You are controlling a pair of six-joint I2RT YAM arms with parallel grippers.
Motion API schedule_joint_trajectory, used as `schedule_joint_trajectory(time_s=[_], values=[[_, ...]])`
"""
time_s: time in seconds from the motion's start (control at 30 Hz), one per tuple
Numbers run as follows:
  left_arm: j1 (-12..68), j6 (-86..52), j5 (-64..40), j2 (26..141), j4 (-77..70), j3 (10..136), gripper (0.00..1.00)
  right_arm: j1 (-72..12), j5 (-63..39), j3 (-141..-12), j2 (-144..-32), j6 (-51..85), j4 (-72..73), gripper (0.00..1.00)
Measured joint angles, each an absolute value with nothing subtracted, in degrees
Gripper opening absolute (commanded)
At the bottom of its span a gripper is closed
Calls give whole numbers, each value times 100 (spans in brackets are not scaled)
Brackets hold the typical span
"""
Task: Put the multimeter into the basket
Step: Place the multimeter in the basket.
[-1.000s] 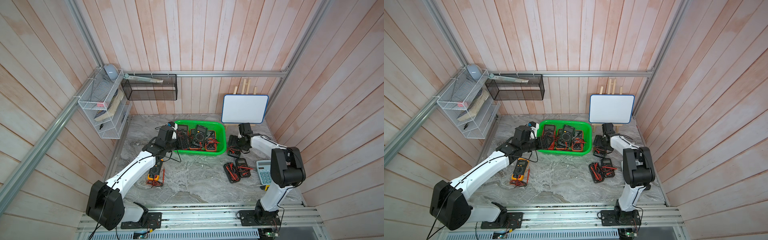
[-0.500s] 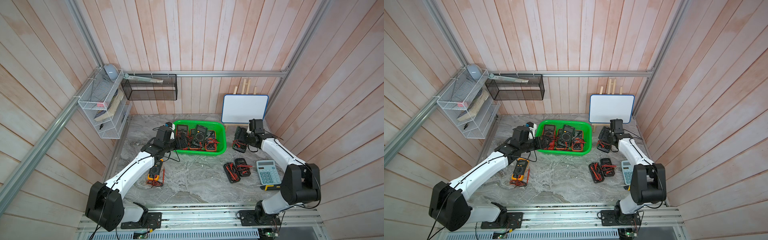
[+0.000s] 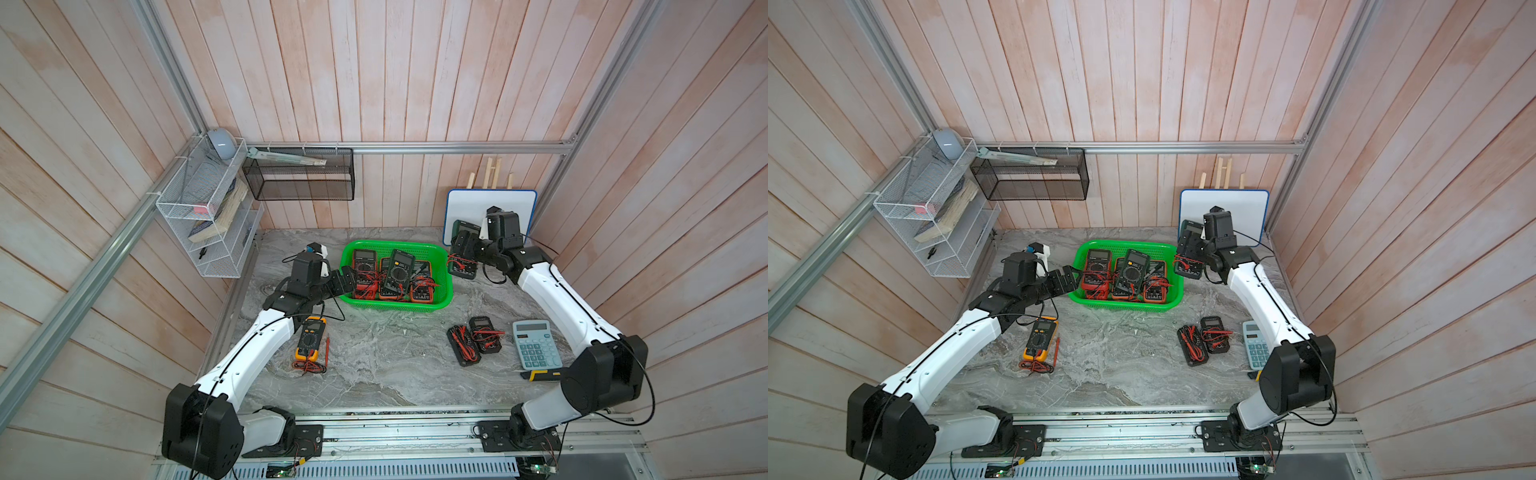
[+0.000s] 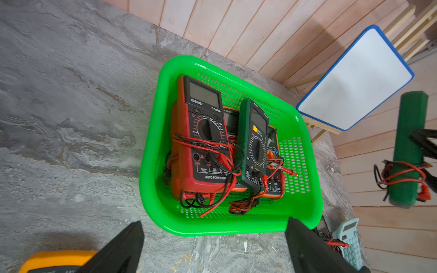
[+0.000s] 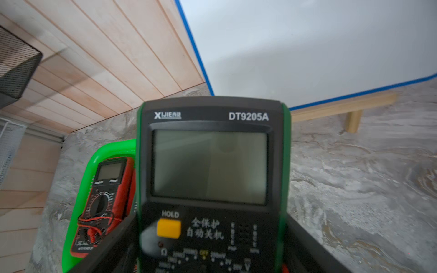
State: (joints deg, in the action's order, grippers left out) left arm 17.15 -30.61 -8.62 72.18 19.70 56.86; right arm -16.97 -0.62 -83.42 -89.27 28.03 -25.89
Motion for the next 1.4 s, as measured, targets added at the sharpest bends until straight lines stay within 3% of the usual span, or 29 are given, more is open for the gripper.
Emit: schedule_joint_trajectory(time_s=[0.43,0.87,1.0,1.23,1.4], values=[[1337,-2967,-1028,6853,2069,5411,100,-2458,51,-9161,-10228,2805,-2840,46],[1238,-2958,-1476,6709,2056,5251,99,-2547,320,-9295,-11148,2838,-3037,50],[1238,-3015,-1660,6716,1992,5153,100,-2565,386,-9295,-11351,2877,-3055,61],[1238,-3142,-1925,6860,1865,5013,100,-2613,499,-9376,-11557,2978,-3122,90],[1238,-3188,-1992,6952,1863,5004,100,-2633,561,-9450,-11598,3037,-3133,98]])
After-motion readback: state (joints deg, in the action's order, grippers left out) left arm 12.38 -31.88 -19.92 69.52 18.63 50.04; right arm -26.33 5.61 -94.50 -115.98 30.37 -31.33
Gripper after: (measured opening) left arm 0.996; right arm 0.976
